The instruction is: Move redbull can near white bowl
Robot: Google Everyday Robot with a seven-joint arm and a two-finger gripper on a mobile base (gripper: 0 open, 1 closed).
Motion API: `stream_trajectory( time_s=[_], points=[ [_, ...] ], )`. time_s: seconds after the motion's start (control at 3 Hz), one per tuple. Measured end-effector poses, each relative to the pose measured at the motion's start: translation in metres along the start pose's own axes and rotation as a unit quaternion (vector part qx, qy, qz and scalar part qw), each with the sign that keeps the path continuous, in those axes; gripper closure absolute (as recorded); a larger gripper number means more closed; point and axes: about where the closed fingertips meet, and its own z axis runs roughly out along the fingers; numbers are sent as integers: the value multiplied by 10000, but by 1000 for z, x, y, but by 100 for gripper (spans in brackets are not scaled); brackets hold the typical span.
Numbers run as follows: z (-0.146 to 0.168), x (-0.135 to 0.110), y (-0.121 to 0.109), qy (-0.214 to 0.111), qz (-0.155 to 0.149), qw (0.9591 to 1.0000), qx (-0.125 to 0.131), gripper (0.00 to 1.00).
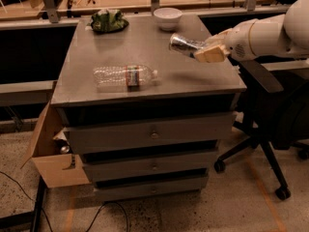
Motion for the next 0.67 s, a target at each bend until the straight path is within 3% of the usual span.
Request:
stream_trajectory(
  time_s=[0.33, 0.67],
  points=[
    [0, 0, 0, 0, 0, 10000, 0, 100],
    [15, -11, -14, -231, 100, 9993, 287, 100]
  ],
)
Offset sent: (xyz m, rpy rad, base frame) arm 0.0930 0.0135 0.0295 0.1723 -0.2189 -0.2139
